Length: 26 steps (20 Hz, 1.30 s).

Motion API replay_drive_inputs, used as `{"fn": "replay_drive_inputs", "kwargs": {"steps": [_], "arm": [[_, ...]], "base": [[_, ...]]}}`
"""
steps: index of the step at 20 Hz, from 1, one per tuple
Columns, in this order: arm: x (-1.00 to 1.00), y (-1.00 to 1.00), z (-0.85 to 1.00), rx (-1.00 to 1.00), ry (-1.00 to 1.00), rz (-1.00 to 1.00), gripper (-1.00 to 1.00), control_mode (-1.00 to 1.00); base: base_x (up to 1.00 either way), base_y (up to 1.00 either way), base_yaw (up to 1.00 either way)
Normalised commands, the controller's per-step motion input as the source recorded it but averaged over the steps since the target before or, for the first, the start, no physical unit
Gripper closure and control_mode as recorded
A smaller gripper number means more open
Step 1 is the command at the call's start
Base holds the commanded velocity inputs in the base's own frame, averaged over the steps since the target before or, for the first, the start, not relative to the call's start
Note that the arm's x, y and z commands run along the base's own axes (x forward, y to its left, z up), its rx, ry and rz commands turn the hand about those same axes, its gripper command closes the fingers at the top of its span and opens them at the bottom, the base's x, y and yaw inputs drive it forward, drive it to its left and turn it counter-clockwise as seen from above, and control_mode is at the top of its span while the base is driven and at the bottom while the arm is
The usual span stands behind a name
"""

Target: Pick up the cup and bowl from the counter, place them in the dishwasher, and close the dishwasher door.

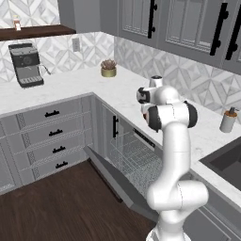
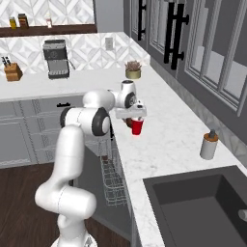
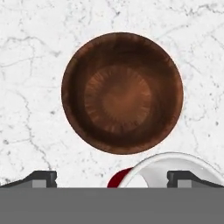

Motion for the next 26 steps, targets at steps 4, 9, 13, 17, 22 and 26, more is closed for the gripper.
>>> {"fn": "replay_drive_inputs", "kwargs": {"steps": [4, 9, 13, 17, 22, 26], "arm": [[-0.01, -0.02, -0.25, 0.00, 0.09, 0.02, -1.00, -1.00], [-0.36, 0.00, -0.46, 0.00, 0.20, 0.01, 1.00, -1.00], [-0.36, 0.00, -0.43, 0.00, 0.22, 0.00, 1.00, -1.00], [-0.23, 0.00, -0.27, 0.00, 0.07, 0.00, 1.00, -1.00], [-0.62, 0.29, -0.01, 0.02, -0.05, 0.01, 1.00, -1.00], [-1.00, 0.96, -0.06, 0.12, -0.19, 0.00, 1.00, -1.00]], "base": [[0.00, 0.00, 0.00], [0.00, 0.00, 0.00], [0.00, 0.00, 0.00], [0.00, 0.00, 0.00], [0.00, 0.00, 0.00], [0.00, 0.00, 0.00]]}}
